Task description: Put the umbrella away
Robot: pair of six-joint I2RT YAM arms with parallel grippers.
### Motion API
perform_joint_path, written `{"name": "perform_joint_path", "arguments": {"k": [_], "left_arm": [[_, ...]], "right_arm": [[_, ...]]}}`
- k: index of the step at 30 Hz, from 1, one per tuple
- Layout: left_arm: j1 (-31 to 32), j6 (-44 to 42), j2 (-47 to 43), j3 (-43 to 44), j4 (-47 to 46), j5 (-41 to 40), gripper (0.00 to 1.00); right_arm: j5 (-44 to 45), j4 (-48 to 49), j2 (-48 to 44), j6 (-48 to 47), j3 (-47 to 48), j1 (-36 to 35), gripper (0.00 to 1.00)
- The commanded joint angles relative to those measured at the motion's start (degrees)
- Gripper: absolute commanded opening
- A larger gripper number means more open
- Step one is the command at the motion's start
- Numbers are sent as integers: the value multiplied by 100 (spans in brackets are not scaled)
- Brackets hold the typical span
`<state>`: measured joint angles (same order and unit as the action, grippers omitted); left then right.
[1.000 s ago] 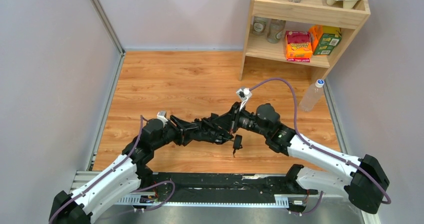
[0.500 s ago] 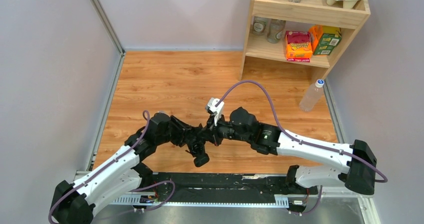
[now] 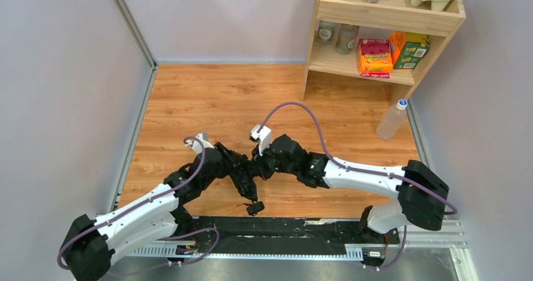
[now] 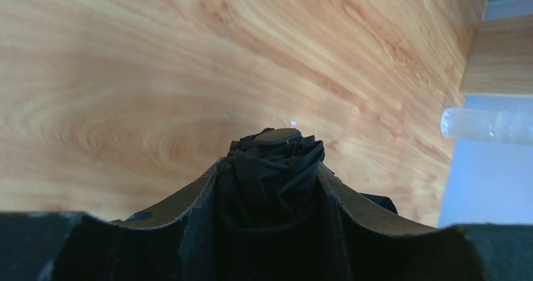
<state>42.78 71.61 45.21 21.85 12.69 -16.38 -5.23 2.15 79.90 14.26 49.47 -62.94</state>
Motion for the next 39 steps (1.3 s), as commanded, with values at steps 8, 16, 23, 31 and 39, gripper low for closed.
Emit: {"name": "perform_joint_path", "arguments": {"k": [8, 16, 23, 31, 39], "left_arm": [[652, -929, 1331, -927, -2550, -2053, 0], [766, -667, 2290, -1411, -3686, -2413, 0], [960, -386, 2975, -1341, -4098, -2616, 0], [1030, -149, 3653, -1524, -4828, -2598, 0], [1030, 98, 3171, -1876, -4960, -2291, 0]], "right_arm": [[1068, 3519, 280, 1862, -1255, 519, 0], [857, 3881, 176, 852, -1081, 318, 0], [429, 3846, 490, 684, -615, 115, 0], [-346, 3186, 1229, 201, -289, -60, 0], [179, 2826, 2020, -116, -122, -306, 0]]}}
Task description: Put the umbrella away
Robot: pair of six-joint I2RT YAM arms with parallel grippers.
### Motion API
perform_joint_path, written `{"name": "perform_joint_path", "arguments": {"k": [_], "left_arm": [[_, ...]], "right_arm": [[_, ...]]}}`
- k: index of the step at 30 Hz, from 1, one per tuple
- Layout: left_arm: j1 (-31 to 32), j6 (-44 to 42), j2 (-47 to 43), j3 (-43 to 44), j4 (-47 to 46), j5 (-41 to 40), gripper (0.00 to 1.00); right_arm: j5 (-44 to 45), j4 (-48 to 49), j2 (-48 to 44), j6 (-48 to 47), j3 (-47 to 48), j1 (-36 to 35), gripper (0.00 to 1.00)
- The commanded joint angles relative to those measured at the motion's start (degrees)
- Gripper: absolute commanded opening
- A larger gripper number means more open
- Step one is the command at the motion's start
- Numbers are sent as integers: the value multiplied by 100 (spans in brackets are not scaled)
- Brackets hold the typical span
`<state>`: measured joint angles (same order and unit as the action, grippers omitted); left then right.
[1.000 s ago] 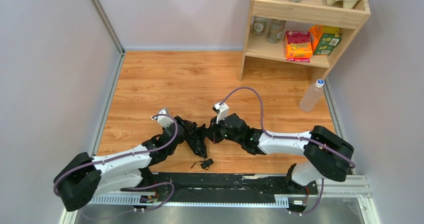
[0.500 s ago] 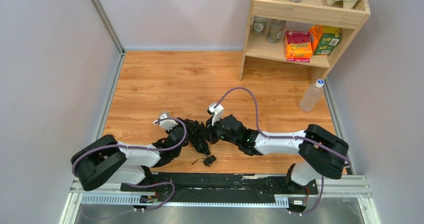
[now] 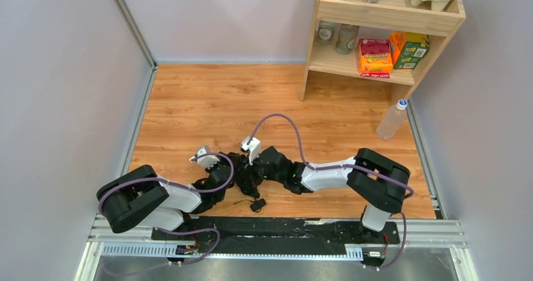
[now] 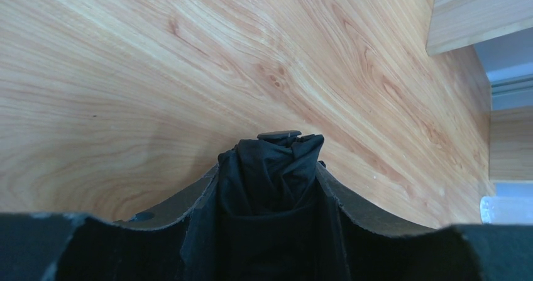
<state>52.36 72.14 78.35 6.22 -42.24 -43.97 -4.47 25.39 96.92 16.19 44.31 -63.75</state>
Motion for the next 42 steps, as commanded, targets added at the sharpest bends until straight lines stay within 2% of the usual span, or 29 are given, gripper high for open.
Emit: {"name": "perform_joint_path", "arguments": {"k": [1, 4, 8, 10, 12, 14, 20, 22, 24, 26, 29, 33, 37, 39, 42], "left_arm": [[73, 98, -188, -340, 506, 511, 0], [73, 168, -372, -410, 655, 722, 0], [73, 125, -241, -795, -230, 1020, 0], [73, 160, -258, -894, -311, 1196, 0], [73, 160, -232, -947, -433, 1311, 0], [73, -171, -171, -1157, -1159, 1416, 0], [73, -270, -653, -1176, -1163, 2258, 0], [73, -271, -1004, -1175, -1120, 2550, 0], [73, -52, -1426, -1175, -832, 2665, 0], [64, 150, -1839, -1167, -585, 2762, 0], [73, 458, -2401, -1167, -190, 2911, 0], [73, 775, -2816, -1167, 92, 2990, 0], [73, 1161, -2913, -1167, 146, 2973, 0], [73, 1346, -2930, -1167, 93, 2981, 0], [73, 1408, -3035, -1167, -30, 2990, 0]], "right_arm": [[130, 450, 379, -344, 385, -278, 0], [367, 493, 537, -195, 350, -288, 0], [386, 38, 643, -124, 508, -174, 0], [54, -305, 670, -116, 587, -86, 1], [-316, -411, 714, -107, 578, 63, 7], [-563, -324, 687, -46, 438, 195, 8], [-1118, -534, 881, 43, 587, 424, 10], [-995, -587, 889, 78, 578, 442, 15], [-819, -797, 968, 121, 727, 442, 25], [-574, -860, 1030, 270, 763, 424, 27], [-143, -781, 1048, 551, 728, 433, 32], [-326, -597, 1188, 850, 781, 433, 36], [-529, 491, 1013, 1421, 219, 433, 41], [-878, 791, 1039, 1650, 157, 451, 44], [-907, 1057, 1074, 1818, 7, 442, 48]]}}
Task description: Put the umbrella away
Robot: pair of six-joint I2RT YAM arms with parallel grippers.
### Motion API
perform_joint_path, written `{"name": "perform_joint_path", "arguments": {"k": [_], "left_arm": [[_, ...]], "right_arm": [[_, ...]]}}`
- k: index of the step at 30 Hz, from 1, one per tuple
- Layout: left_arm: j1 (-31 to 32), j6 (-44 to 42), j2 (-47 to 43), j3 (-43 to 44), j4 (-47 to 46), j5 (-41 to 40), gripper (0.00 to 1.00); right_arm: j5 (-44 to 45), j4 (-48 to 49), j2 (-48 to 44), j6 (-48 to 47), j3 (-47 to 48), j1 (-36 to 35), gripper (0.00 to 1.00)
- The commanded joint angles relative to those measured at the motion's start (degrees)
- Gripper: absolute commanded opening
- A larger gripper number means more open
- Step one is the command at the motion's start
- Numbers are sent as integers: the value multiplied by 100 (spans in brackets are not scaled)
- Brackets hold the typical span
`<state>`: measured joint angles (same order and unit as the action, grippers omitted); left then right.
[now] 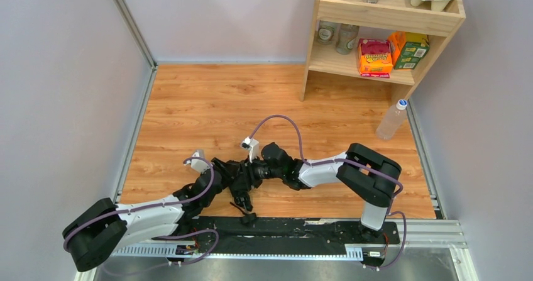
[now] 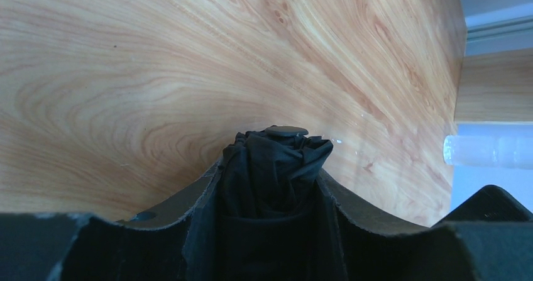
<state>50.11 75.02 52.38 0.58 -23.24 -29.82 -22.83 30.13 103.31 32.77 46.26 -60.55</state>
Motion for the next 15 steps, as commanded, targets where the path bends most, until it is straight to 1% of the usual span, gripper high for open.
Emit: {"name": "perform_joint_path", "arguments": {"k": [1, 4, 5, 7, 8, 9, 10, 12, 13, 15], "left_arm": [[289, 1163, -483, -603, -1947, 1576, 0], [298, 1207, -632, -603, -1947, 1611, 0], [298, 1242, -650, -603, -1956, 1620, 0], [289, 1269, -694, -594, -1965, 1638, 0], [298, 1356, -685, -585, -1982, 1646, 0], [289, 1400, -677, -603, -1991, 1646, 0], [298, 1436, -659, -585, -2026, 1646, 0], [298, 1445, -668, -542, -2052, 1664, 0], [298, 1436, -659, -489, -2061, 1664, 0], [298, 1375, -642, -436, -2061, 1664, 0]], "right_arm": [[1025, 530, 445, 159, -222, 123, 48], [973, 783, 497, 361, -380, 237, 47], [1078, 758, 497, 431, -398, 255, 42], [1402, 434, 489, 467, -303, 246, 30], [1587, 232, 480, 475, -258, 220, 19], [1928, -5, 462, 545, -197, 202, 10], [2192, -233, 471, 563, -144, 158, 8], [2852, -830, 462, 546, 101, 88, 8], [2811, -1025, 454, 372, 189, 35, 11], [2565, -1018, 366, 81, 269, -105, 28]]}}
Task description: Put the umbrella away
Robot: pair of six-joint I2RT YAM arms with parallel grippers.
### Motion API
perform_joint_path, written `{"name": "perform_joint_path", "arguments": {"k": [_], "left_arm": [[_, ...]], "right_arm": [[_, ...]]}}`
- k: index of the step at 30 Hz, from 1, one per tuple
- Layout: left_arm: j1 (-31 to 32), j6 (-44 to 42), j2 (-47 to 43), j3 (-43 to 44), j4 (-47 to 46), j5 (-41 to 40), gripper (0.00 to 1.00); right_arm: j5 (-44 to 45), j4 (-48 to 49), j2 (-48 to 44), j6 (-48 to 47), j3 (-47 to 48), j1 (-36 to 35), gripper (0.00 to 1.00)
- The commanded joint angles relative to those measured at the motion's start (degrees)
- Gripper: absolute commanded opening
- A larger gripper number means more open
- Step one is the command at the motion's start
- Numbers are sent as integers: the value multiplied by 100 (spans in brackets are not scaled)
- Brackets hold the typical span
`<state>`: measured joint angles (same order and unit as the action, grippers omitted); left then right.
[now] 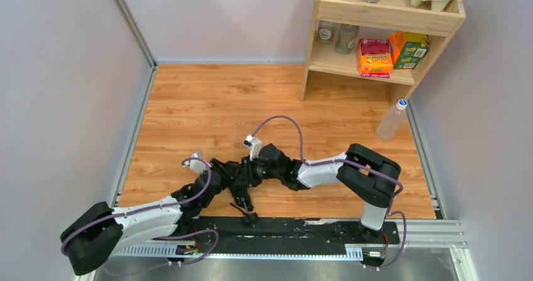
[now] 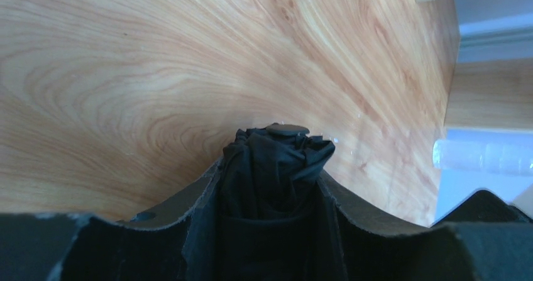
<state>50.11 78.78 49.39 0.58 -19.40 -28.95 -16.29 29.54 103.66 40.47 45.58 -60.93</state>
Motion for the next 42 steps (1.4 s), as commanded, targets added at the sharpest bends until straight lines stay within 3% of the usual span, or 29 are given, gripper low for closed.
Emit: {"name": "perform_joint_path", "arguments": {"k": [1, 6, 12, 15, 19, 23, 27, 29, 33, 39, 42], "left_arm": [[289, 1016, -316, -436, -2437, 1568, 0], [289, 1121, -140, -515, -2700, 1541, 0], [298, 1236, -236, -594, -2815, 1498, 0], [289, 1183, -368, -603, -2763, 1506, 0], [289, 1148, -482, -585, -2666, 1489, 0], [298, 885, -710, -436, -2069, 1392, 0], [263, -195, -1201, -104, -1185, 1059, 0], [263, -1534, -1474, 450, -613, 1041, 0], [245, -2970, -1748, 1382, 610, 725, 0], [236, -4674, -1783, 2183, 878, 890, 0], [254, -5862, -1688, 2481, 465, 1040, 0]], "right_arm": [[1780, -941, 261, -794, 363, -138, 32], [867, -310, 67, -839, 197, -201, 39], [101, 366, 348, -304, 66, -104, 35], [-138, 895, 357, 39, -250, -34, 45], [478, -271, 348, -345, -15, 46, 43], [40, -825, -353, -732, -163, 46, 45], [65, -2159, -1810, -1084, -541, 55, 54], [-31, -2793, -2504, -1286, -716, 55, 58], [222, -4068, -3806, -1603, -770, 46, 68], [3163, -5800, -5187, -1551, -296, 72, 82], [3886, -5854, -5644, -1647, -287, 142, 87]]}}
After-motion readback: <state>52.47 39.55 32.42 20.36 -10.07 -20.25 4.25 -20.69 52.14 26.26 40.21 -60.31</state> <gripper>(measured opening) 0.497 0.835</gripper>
